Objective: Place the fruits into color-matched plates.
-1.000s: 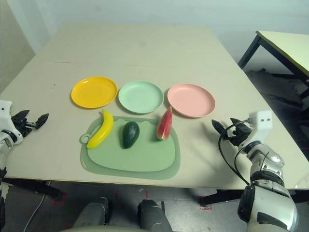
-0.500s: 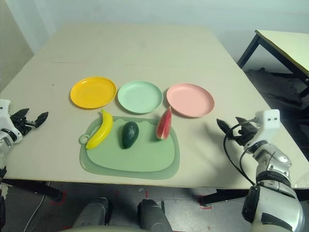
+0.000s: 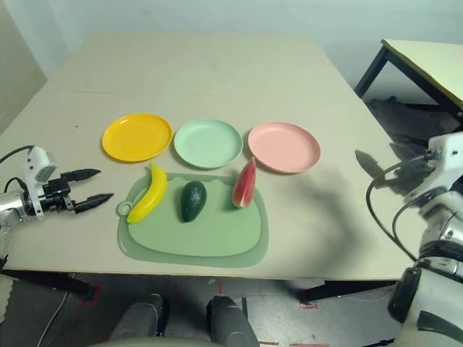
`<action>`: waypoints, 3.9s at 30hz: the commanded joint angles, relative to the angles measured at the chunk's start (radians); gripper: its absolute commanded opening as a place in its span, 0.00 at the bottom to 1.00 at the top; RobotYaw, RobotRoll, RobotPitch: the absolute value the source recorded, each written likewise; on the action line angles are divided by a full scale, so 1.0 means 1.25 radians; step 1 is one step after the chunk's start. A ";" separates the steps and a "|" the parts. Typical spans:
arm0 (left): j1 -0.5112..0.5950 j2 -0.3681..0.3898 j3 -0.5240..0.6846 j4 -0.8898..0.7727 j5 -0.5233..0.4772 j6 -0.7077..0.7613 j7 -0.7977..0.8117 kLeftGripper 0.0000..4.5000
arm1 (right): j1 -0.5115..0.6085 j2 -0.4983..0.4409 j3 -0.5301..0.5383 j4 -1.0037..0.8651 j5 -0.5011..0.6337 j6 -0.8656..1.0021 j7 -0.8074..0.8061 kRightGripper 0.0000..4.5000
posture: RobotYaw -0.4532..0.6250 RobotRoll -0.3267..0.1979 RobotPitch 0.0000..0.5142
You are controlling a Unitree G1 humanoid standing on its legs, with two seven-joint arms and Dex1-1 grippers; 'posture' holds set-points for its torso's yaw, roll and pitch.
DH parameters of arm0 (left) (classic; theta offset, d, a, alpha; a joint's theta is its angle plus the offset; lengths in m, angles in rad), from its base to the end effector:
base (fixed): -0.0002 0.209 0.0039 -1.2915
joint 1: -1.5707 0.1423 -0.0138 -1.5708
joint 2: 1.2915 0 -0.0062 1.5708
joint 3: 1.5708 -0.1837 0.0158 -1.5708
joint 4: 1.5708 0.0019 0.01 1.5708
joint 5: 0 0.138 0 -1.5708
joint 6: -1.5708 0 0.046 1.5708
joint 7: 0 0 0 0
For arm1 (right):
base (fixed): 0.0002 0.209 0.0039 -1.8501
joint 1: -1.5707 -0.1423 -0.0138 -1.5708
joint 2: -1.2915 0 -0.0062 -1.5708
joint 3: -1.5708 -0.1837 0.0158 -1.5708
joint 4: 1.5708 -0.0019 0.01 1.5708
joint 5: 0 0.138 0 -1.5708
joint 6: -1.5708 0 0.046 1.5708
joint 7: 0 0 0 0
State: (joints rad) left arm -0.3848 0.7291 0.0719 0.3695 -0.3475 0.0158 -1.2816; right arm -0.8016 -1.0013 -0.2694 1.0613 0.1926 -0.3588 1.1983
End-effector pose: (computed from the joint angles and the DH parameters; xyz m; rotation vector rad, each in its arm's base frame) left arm 0.2632 0.3058 0.1378 0.3238 0.1303 -1.0570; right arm 0.2499 -0.4067 0.2285 -0.5589 -0.0548 0.4832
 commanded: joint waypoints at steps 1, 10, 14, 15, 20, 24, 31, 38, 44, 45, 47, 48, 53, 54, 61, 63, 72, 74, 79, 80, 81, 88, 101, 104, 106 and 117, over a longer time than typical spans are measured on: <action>-0.009 0.002 -0.023 0.002 0.006 -0.035 -0.054 1.00 | -0.109 -0.025 0.097 -0.058 -0.057 -0.036 0.140 0.99 | 0.39 0.62 0.20; 0.001 0.010 -0.072 -0.008 0.020 -0.068 -0.144 1.00 | -0.341 0.059 0.443 -0.211 -0.088 -0.058 0.333 0.99 | 0.38 0.62 0.20; -0.010 0.005 -0.094 -0.029 0.013 -0.052 -0.177 1.00 | -0.344 0.101 0.624 -0.331 -0.045 -0.082 0.333 0.99 | 0.39 0.62 0.20; -0.011 0.004 -0.097 -0.037 0.013 -0.049 -0.180 1.00 | -0.341 0.107 0.660 -0.363 -0.038 -0.085 0.333 0.99 | 0.39 0.62 0.19; -0.026 -0.005 -0.095 -0.055 0.005 -0.034 -0.169 1.00 | -0.346 0.096 0.822 -0.432 -0.029 -0.149 0.333 0.99 | 0.41 0.62 0.19; -0.010 0.003 -0.099 -0.066 0.024 -0.060 -0.160 1.00 | -0.378 0.121 0.904 -0.398 -0.067 -0.201 0.333 0.99 | 0.42 0.62 0.17; -0.012 0.002 -0.091 -0.065 0.025 -0.068 -0.133 1.00 | -0.403 0.183 0.941 -0.307 -0.140 -0.273 0.333 0.99 | 0.44 0.62 0.15; -0.004 0.006 -0.095 -0.075 0.033 -0.077 -0.124 1.00 | -0.393 0.259 0.902 -0.188 -0.229 -0.317 0.333 0.99 | 0.45 0.62 0.14; 0.002 0.010 -0.089 -0.085 0.030 -0.074 -0.118 1.00 | -0.368 0.263 0.911 -0.151 -0.277 -0.365 0.333 0.99 | 0.46 0.62 0.14; 0.004 0.012 -0.088 -0.084 0.031 -0.076 -0.118 1.00 | -0.364 0.264 0.911 -0.146 -0.283 -0.370 0.333 0.99 | 0.46 0.62 0.14; 0.013 0.014 -0.087 -0.088 0.031 -0.079 -0.116 1.00 | -0.358 0.268 0.907 -0.137 -0.292 -0.377 0.333 0.99 | 0.46 0.62 0.15; 0.019 0.016 -0.087 -0.091 0.032 -0.080 -0.115 1.00 | -0.355 0.273 0.904 -0.131 -0.298 -0.379 0.333 0.99 | 0.46 0.62 0.15; 0.038 0.016 -0.091 -0.116 0.028 -0.070 -0.109 1.00 | -0.347 0.295 0.885 -0.097 -0.354 -0.395 0.321 0.99 | 0.47 0.62 0.15; 0.040 0.014 -0.092 -0.121 0.028 -0.068 -0.106 1.00 | -0.348 0.300 0.880 -0.091 -0.367 -0.391 0.315 0.99 | 0.47 0.62 0.15; 0.033 0.002 -0.094 -0.138 0.028 -0.055 -0.081 1.00 | -0.355 0.330 0.857 -0.050 -0.449 -0.385 0.257 0.99 | 0.47 0.62 0.15; 0.028 0.001 -0.092 -0.137 0.027 -0.052 -0.077 1.00 | -0.352 0.334 0.848 -0.044 -0.461 -0.388 0.249 0.99 | 0.47 0.62 0.15; 0.030 -0.007 -0.094 -0.138 0.023 -0.049 -0.067 1.00 | -0.337 0.343 0.809 -0.031 -0.465 -0.377 0.284 0.97 | 0.47 0.62 0.15; 0.033 -0.013 -0.095 -0.146 0.021 -0.044 -0.060 1.00 | -0.326 0.343 0.798 -0.039 -0.451 -0.374 0.305 0.89 | 0.46 0.62 0.15; 0.035 -0.020 -0.096 -0.154 0.021 -0.038 -0.052 1.00 | -0.305 0.336 0.784 -0.061 -0.443 -0.362 0.332 0.51 | 0.46 0.62 0.15; 0.033 -0.020 -0.095 -0.150 0.021 -0.039 -0.052 1.00 | -0.303 0.333 0.786 -0.065 -0.440 -0.360 0.333 0.43 | 0.46 0.62 0.15; 0.030 -0.021 -0.095 -0.147 0.022 -0.039 -0.052 1.00 | -0.302 0.331 0.787 -0.068 -0.437 -0.359 0.333 0.40 | 0.46 0.62 0.15; 0.029 -0.027 -0.099 -0.138 0.026 -0.045 -0.053 1.00 | -0.336 0.321 0.802 -0.076 -0.396 -0.326 0.333 0.38 | 0.45 0.62 0.14; 0.002 -0.046 -0.103 -0.095 0.033 -0.058 -0.054 1.00 | -0.440 0.288 0.877 -0.081 -0.262 -0.209 0.333 0.38 | 0.43 0.62 0.12; 0.000 -0.048 -0.104 -0.090 0.034 -0.062 -0.055 1.00 | -0.444 0.274 0.905 -0.099 -0.233 -0.195 0.333 0.38 | 0.43 0.62 0.11; -0.001 -0.049 -0.104 -0.086 0.036 -0.065 -0.056 1.00 | -0.440 0.261 0.927 -0.118 -0.215 -0.189 0.333 0.38 | 0.43 0.62 0.11; -0.015 -0.041 -0.100 -0.056 0.041 -0.083 -0.063 1.00 | -0.434 0.226 0.986 -0.175 -0.163 -0.173 0.333 0.38 | 0.43 0.62 0.10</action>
State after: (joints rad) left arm -0.3977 0.6705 -0.0471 0.2869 -0.3114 -0.0758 -1.3524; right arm -1.3488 -0.7197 0.9594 0.8587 -0.0207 -0.5741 1.6118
